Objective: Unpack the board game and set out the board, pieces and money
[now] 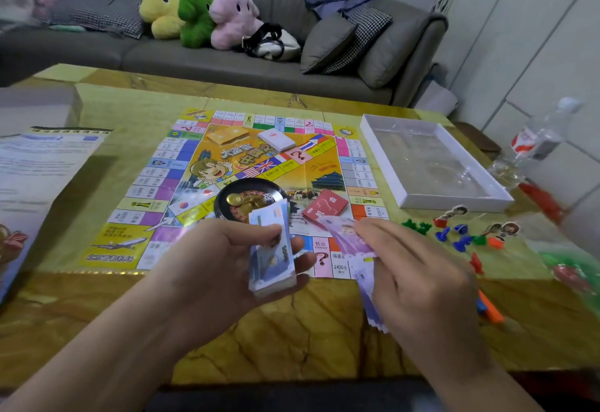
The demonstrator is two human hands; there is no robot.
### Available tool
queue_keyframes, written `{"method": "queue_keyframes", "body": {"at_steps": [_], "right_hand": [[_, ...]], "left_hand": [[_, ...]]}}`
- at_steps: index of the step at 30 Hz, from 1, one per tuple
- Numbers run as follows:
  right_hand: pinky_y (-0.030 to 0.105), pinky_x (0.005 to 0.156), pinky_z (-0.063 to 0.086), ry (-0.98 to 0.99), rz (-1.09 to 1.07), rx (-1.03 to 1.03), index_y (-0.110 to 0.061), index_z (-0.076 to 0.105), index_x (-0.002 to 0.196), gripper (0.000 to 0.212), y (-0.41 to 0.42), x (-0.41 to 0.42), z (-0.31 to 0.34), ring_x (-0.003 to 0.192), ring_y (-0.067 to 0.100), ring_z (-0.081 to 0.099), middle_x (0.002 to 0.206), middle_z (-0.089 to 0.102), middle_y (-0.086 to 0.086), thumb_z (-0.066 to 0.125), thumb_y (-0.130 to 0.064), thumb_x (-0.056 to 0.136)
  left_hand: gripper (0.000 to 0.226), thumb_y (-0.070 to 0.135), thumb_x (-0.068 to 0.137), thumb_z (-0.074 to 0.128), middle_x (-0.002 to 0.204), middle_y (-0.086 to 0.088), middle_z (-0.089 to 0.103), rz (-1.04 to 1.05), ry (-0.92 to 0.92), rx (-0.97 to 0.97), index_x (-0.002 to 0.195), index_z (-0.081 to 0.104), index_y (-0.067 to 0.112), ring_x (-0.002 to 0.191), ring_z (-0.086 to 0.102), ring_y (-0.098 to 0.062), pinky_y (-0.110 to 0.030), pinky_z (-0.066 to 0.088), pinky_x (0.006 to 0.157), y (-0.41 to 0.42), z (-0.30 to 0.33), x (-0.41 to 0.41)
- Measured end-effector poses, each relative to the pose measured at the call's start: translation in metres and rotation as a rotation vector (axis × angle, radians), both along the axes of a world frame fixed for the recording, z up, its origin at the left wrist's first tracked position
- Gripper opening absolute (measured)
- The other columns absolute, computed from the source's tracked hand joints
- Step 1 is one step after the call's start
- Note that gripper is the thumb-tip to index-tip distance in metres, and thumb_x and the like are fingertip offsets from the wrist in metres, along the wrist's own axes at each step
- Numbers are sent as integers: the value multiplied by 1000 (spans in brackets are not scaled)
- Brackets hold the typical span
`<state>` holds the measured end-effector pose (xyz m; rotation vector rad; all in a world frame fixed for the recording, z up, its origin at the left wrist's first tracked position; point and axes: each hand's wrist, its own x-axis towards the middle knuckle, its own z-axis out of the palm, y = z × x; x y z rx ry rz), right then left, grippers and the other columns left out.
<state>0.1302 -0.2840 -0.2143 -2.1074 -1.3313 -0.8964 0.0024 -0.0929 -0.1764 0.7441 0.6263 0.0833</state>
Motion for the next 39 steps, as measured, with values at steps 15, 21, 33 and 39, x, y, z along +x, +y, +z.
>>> {"method": "queue_keyframes", "body": {"at_steps": [15, 21, 33, 39], "right_hand": [[33, 106, 50, 264, 348, -118, -3, 69, 135, 55, 26, -21, -24, 128, 22, 62, 136, 67, 6, 66, 13, 83], [29, 91, 58, 1042, 279, 212, -28, 64, 128, 41, 20, -36, -12, 118, 12, 67, 124, 69, -9, 61, -10, 92], [39, 81, 64, 1307, 149, 132, -32, 65, 115, 13, 33, -47, -5, 95, 12, 75, 102, 77, -9, 65, -27, 103], [40, 89, 63, 1535, 156, 268, -29, 70, 114, 21, 31, -43, 3, 99, 13, 76, 100, 80, -6, 62, -13, 104]], "left_hand": [[39, 10, 97, 54, 111, -16, 74, -59, -55, -93, 134, 61, 1, 94, 72, -32, -42, 59, 70, -10, -26, 14], [31, 9, 101, 51, 116, -21, 75, 41, -56, 8, 128, 62, -2, 99, 74, -38, -38, 61, 60, -11, -32, 19], [22, 11, 105, 54, 105, -16, 78, 132, -42, 344, 123, 66, 15, 96, 77, -35, -42, 62, 73, -43, -42, 26], [39, 13, 85, 74, 113, -27, 73, 54, -126, 218, 123, 70, 8, 104, 71, -47, -66, 50, 99, -40, -39, 24]]}}
